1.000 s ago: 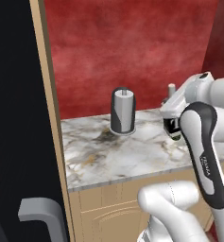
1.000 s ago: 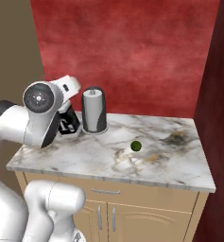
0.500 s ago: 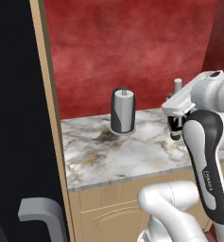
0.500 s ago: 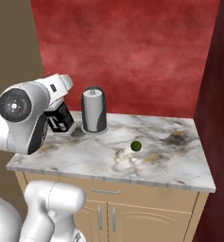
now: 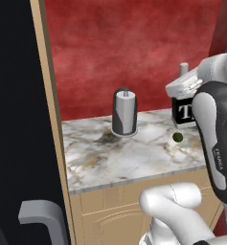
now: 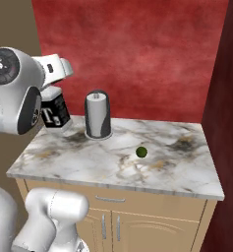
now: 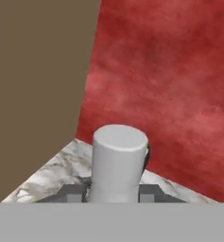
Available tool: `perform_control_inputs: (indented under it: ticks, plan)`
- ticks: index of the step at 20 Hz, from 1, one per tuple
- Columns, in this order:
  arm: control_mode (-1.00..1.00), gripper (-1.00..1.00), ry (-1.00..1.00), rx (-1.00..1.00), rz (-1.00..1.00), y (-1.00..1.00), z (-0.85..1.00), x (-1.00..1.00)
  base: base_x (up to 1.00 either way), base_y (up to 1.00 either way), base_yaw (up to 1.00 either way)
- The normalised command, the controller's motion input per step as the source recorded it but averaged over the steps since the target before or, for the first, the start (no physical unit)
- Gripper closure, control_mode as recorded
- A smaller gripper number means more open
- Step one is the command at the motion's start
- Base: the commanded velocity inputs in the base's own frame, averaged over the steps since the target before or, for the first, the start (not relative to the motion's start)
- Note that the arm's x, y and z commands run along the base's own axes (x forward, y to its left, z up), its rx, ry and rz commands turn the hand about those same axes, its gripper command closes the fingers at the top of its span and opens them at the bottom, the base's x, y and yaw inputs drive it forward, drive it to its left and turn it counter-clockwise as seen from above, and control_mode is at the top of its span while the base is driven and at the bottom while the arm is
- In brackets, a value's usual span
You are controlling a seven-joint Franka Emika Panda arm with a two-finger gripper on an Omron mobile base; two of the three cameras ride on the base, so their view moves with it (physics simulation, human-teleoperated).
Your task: Place the liquors on the top shelf of the fridge to keep them out of children's reach, and place the lime on lower shelves for easy access.
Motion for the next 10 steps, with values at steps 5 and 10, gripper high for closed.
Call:
perform_control_inputs:
  ticks: [5, 10]
  plan:
    - [-1.00, 1.00, 0.06, 0.21, -0.10, 0.00, -0.12, -0.28, 0.00, 0.00, 0.00]
    - [-1.00, 1.00, 0.00, 0.23, -0.14, 0.00, -0.34, -0.22, 0.00, 0.00, 0.00]
